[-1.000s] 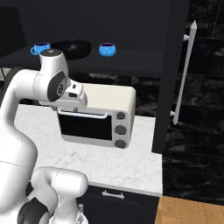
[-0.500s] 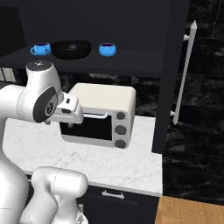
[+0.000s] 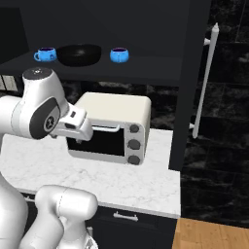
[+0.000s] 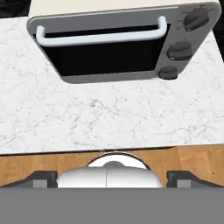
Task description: Gather all objects into one cabinet and sort the glasses and bowls to opposite sides.
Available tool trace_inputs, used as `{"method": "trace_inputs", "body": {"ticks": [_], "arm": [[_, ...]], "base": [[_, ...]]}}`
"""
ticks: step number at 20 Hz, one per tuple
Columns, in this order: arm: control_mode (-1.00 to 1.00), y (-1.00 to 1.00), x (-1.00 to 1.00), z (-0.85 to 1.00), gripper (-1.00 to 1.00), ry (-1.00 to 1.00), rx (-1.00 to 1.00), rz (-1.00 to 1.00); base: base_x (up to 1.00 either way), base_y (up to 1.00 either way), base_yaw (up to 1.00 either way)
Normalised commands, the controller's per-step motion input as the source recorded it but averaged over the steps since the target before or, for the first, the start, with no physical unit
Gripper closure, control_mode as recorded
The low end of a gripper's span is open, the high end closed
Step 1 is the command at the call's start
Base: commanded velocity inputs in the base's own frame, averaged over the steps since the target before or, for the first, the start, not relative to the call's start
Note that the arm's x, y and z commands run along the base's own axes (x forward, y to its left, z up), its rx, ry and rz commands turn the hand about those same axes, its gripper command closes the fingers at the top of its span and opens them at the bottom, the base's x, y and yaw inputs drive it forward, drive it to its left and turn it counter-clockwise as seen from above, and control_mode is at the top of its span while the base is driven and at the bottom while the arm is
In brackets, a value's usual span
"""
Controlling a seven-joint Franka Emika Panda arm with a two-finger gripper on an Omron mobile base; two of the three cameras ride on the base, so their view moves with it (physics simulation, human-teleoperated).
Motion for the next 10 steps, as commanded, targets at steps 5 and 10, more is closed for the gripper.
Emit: {"method": "trace_inputs", "body": {"ticks": [5, 10], "arm": [[-1.0, 0.0, 0.0, 0.02, -1.0, 0.0, 0.0, -0.11], [-1.0, 0.0, 0.0, 0.0, -1.0, 0.0, 0.0, -0.02]], "base": [[0.0, 0.0, 0.0], [0.0, 0.0, 0.0]]}}
